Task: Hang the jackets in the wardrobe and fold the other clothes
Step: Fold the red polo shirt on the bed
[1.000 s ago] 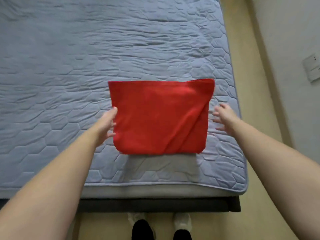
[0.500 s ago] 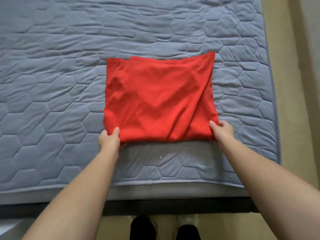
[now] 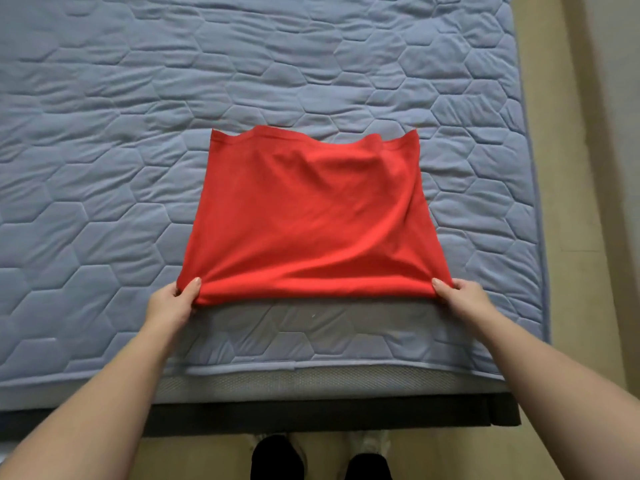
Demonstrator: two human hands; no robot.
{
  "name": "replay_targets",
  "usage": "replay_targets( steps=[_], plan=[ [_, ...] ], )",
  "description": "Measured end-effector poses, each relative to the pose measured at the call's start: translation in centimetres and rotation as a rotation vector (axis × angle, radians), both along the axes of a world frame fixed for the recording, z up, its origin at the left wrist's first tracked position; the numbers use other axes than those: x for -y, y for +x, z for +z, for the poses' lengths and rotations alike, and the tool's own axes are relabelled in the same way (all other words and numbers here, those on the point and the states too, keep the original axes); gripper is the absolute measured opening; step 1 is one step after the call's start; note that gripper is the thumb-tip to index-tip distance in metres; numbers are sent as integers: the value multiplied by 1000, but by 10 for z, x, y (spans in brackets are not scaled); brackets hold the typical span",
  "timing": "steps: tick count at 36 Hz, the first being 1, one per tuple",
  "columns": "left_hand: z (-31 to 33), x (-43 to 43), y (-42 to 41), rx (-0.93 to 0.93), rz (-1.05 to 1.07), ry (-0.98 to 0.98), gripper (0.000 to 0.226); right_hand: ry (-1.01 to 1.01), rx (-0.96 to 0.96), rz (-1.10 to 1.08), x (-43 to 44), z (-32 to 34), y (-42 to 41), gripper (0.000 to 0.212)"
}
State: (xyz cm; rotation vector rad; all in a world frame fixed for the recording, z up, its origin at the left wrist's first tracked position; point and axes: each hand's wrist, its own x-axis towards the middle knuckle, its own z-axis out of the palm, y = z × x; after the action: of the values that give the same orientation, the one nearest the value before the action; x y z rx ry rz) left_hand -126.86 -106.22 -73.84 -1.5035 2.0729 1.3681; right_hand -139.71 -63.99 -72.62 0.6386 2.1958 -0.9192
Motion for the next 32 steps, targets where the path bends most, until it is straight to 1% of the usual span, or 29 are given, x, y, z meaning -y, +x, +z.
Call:
replay_targets(
  steps=[2,4,7,9,11,13,16,18,23,25,28,30,32],
  plan=[
    [1,-3,-3,51,35,140,29,-76,102,-29,2,3,2,23],
    [6,-6,-12,43,53,233,27,-114,100,-42,6,6,-5,18],
    [13,-7,-28,15,43,371,29,-236,94,-121,17,9,-22,18],
    [15,-12,-36,63,2,435,28,-349,155,-116,27,9,-27,28],
    [15,-19,-38,111,-100,391,23,-345,158,-44,34,6,-24,37],
    [13,-23,-38,106,-152,275,18,-265,95,-41,34,0,-19,42],
    [13,-22,-29,85,-126,209,12,-199,72,-102,24,-2,-9,41],
    [17,-21,-19,123,-197,197,17,-215,123,-92,15,3,2,35],
    [29,-19,23,303,-321,302,25,-253,396,-17,-10,23,40,28],
    [35,-22,40,410,-375,346,27,-222,441,27,-17,29,57,28],
    [44,-28,50,549,-454,412,29,-163,453,140,-22,33,71,29],
    [46,-31,43,549,-461,413,27,-153,468,186,-21,36,65,24],
    [44,-32,27,441,-392,407,23,-224,427,112,-16,33,48,20]
  ],
)
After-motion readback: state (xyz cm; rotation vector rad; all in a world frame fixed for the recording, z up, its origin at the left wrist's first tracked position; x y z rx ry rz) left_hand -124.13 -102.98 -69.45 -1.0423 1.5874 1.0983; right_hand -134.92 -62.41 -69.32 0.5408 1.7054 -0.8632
